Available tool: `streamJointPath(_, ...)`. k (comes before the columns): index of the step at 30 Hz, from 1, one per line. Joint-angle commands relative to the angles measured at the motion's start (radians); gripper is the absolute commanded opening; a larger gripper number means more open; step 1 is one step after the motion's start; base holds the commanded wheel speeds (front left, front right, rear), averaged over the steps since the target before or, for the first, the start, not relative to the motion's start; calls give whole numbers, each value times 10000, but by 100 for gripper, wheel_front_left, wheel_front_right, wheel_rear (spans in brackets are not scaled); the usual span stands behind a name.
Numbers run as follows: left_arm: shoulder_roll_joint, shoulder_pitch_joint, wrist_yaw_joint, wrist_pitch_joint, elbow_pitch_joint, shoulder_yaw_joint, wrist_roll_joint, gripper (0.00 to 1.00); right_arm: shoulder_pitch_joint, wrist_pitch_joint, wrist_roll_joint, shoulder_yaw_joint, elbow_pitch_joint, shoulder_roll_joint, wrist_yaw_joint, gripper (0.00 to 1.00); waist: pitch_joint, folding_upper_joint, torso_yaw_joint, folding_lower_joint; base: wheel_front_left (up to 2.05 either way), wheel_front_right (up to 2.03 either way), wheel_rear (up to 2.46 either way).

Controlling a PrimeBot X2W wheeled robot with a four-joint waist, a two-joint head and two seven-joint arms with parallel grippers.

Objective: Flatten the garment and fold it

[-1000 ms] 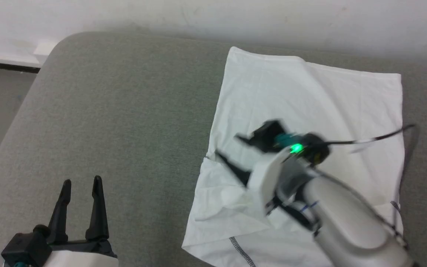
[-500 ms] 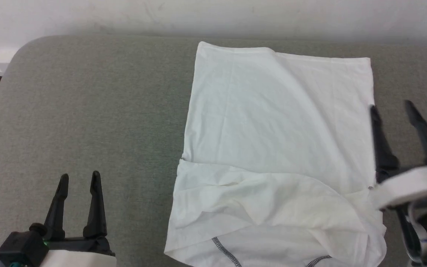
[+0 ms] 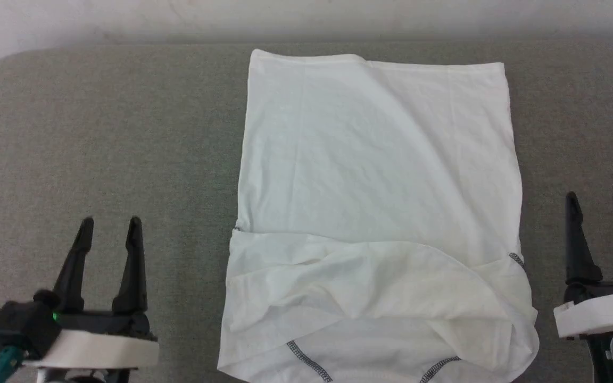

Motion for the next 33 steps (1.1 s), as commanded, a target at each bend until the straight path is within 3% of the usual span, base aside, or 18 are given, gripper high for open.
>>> streamJointPath(1,209,-488,-153,146,-136,-34,75,100,-164,-44,-75,49,-110,28,-9,100,316,0,-107,0,0,0,0)
streamJointPath(7,1726,-3157,-775,1702,-541,-164,215,100,-744,65,-247,398,-565,29,-9,100,1522,0,-321,0,0,0,0)
streamJointPath(15,3444,-7840,-1153,4282,-26,-848,-1090,100,-1447,-212,-177,716,-842,29,-9,100,3420,0,-779,0,0,0,0)
streamJointPath(23,3799,-11221,-1190,5729,2130,-2195,-2298,100,-1841,-512,-47,1064,-770,29,-9,100,4476,0,-1264,0,0,0,0)
streamJointPath(33,4064,-13084,-1193,6567,3975,-3357,-3128,100,-1948,-596,42,1085,-906,29,-9,100,5315,0,-1676,0,0,0,0)
